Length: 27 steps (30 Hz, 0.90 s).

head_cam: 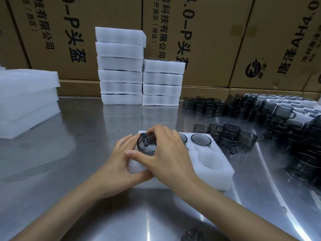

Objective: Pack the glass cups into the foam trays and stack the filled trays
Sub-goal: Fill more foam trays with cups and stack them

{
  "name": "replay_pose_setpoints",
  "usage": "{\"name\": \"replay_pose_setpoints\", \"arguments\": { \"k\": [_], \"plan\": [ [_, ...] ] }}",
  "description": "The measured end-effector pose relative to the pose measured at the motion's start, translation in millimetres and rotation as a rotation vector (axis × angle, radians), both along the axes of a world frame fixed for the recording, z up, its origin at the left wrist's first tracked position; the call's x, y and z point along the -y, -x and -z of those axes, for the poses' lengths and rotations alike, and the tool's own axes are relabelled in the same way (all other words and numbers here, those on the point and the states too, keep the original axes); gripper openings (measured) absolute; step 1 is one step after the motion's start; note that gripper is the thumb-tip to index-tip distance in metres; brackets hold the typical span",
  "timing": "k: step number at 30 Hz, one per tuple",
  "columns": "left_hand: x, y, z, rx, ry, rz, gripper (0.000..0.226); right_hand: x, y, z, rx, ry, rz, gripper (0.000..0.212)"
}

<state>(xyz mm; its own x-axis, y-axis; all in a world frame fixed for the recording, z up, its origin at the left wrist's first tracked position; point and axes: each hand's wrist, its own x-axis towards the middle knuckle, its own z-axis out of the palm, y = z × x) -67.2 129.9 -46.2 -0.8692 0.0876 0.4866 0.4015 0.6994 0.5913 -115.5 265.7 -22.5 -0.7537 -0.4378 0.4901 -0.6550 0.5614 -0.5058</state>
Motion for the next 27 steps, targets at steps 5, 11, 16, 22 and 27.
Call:
{"name": "replay_pose_setpoints", "arguments": {
  "k": [5,11,16,22,27],
  "plan": [
    [2.1,1.2,6.2,0.018,-0.026,0.007,0.066,3.3,-2.1,1.8,0.037,-0.006,0.02,0.06],
    [4.9,-0.2,7.4,-0.005,0.009,0.053,0.07,0.9,-0.6,-0.2,0.053,-0.08,0.03,0.061],
    [12.4,-8.2,5.5,-0.074,0.124,-0.022,0.09,-18.6,5.6,-5.1,0.027,-0.059,-0.083,0.079],
    [5.0,-17.6,-3.7,-0.292,0.351,-0.012,0.074,-35.7,4.5,1.0,-0.077,-0.214,-0.242,0.054],
    [0.0,-19.7,-1.9,-0.303,0.311,-0.034,0.063,-39.6,3.7,2.9,-0.166,-0.283,-0.238,0.047]
  ]
}}
